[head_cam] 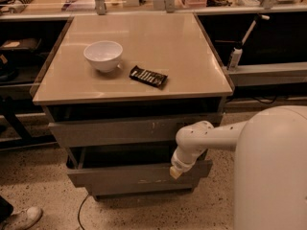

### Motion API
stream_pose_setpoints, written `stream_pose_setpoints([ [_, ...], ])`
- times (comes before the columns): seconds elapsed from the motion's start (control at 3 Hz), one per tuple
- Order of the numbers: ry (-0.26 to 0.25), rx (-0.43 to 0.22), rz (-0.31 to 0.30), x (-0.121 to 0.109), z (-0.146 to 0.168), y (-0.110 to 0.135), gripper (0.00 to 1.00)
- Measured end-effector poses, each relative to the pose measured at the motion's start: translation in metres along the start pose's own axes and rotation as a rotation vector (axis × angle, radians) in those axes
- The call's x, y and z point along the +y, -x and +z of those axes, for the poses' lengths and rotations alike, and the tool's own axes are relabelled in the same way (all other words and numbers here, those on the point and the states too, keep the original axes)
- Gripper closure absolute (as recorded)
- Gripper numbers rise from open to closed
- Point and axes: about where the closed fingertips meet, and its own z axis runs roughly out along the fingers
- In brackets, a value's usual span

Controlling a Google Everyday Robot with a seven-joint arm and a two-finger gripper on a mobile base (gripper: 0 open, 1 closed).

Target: Close middle drawer

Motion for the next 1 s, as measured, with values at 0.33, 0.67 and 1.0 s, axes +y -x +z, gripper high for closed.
stream_pose_setpoints([
  [0.33, 0.000, 0.000, 0.000, 0.0000, 0.0000, 0.0000, 0.58],
  [0.67, 0.000, 0.000, 0.000, 0.0000, 0.0000, 0.0000, 0.35],
  [1.0, 0.000, 0.000, 0.000, 0.0000, 0.0001, 0.0000, 0.11],
])
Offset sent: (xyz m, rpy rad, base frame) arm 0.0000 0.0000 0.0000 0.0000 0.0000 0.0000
